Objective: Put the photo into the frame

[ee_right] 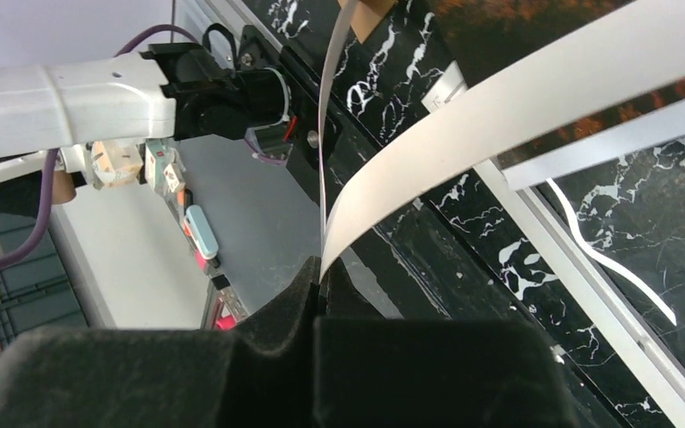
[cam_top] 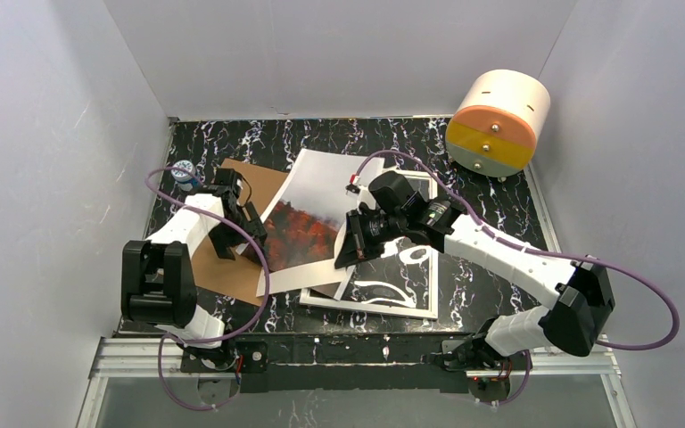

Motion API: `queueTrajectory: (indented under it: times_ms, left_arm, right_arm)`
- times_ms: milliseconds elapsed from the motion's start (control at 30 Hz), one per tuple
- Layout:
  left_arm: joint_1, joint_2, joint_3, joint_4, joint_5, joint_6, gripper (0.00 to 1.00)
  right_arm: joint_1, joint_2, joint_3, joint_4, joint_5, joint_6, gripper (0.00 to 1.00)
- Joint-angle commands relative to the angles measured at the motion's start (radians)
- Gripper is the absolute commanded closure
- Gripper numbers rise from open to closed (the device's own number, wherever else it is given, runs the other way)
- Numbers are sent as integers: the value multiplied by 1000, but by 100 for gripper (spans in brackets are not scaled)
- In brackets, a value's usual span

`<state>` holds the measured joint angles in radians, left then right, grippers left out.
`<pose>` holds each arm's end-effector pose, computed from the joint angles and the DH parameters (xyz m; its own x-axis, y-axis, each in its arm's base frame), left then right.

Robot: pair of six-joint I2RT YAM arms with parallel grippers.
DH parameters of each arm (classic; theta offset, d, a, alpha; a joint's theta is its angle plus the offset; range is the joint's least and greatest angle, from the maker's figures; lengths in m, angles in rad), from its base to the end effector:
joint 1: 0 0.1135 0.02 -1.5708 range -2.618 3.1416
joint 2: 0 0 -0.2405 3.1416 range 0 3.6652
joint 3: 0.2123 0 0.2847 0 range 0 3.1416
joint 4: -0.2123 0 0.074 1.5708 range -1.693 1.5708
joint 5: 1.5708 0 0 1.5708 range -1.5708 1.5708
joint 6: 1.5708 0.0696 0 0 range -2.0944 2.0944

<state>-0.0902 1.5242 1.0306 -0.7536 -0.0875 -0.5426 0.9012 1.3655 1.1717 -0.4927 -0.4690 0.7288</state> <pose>0.3271 -0.0235 0.1388 -0.8407 -0.4404 -0.3151 -0.4344 0.8959 -0.0932 0.1993 0.3025 0.2680 -0.9038 -0.1845 -0.3862 -0.4216 0.5395 0.7288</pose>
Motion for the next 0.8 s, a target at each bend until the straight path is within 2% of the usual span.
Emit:
queueTrajectory:
  times_ms: [0,200,433,633,767]
  left_arm:
    - [18,-38,-85,84,157,-17,22]
    - [21,-91,-157,134,140,-57,22]
    - [21,-187,-246,212,152,-184,29]
    - [21,-305,-335,285,159,-321,17]
    - [21,-351,-401,382,169,-348,26]
  right_arm:
    - [-11,2,-28,49,-13,11,99]
    - [-30,6,-53,67,-5,68,99]
    - [-76,-27,-94,80,7,152,99]
    - [-95,-50,-105,91,14,215,99]
    - [-96,-48,-106,87,5,223,99]
